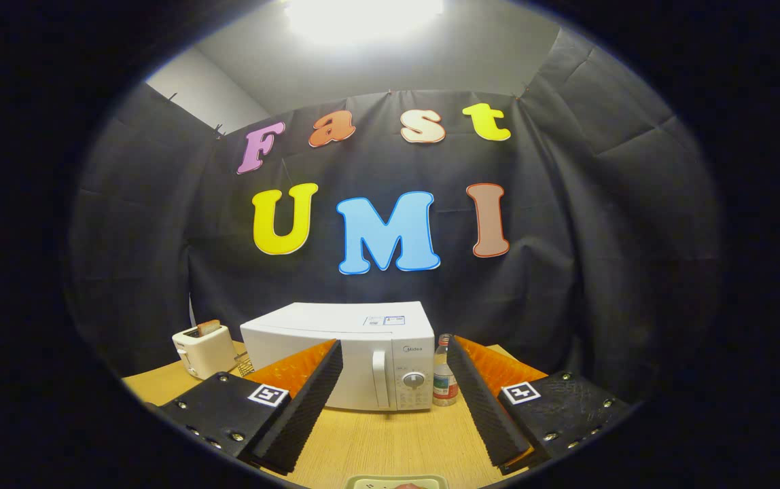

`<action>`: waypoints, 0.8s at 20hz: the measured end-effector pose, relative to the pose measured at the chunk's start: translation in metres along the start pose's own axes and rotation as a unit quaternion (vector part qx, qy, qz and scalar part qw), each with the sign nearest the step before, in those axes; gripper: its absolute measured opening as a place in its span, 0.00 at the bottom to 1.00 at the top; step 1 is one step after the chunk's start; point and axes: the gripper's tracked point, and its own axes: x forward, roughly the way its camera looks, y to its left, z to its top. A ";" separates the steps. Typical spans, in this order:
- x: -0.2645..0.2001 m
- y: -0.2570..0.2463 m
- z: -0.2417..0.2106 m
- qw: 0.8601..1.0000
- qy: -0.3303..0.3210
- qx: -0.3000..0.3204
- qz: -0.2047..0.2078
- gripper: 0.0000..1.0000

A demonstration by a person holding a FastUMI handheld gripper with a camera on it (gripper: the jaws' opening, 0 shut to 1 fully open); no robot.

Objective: Open the microwave, put the food inside, and close the microwave door.

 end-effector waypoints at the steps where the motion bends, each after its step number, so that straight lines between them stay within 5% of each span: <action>1: 0.006 0.001 0.000 1.000 0.001 -0.002 0.003 0.98; 16: 0.130 0.020 -0.061 0.998 0.048 -0.021 0.022 0.99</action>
